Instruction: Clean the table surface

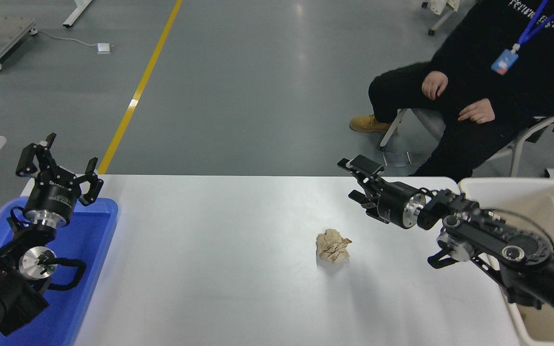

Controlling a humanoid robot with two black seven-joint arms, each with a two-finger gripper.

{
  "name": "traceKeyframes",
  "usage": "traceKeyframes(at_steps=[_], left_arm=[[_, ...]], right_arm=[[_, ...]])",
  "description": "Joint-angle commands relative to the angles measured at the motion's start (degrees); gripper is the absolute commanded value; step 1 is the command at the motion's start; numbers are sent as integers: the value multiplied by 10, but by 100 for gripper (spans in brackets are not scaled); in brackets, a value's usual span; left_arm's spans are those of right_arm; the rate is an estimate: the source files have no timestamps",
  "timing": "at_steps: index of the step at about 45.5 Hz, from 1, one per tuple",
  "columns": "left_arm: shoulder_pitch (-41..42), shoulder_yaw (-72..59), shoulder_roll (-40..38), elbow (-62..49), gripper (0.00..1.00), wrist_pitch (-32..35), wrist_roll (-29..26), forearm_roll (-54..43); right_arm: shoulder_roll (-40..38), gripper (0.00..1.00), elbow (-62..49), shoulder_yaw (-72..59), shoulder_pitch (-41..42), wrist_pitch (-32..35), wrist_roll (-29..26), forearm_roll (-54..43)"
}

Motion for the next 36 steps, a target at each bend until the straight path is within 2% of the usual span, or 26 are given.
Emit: traceKeyframes(at_steps=[1,17,28,36], left_arm=[[0,0,0,0,100,0,0,0],[0,0,0,0,100,0,0,0],[0,0,0,0,100,0,0,0],[0,0,0,0,100,0,0,0]], right_arm=[[11,100,5,-142,91,32,-113,20],[86,100,-26,-194,88,35,-168,21],[148,100,-112,-198,82,38,-171,30],[172,100,-136,-196,82,38,-172,40]])
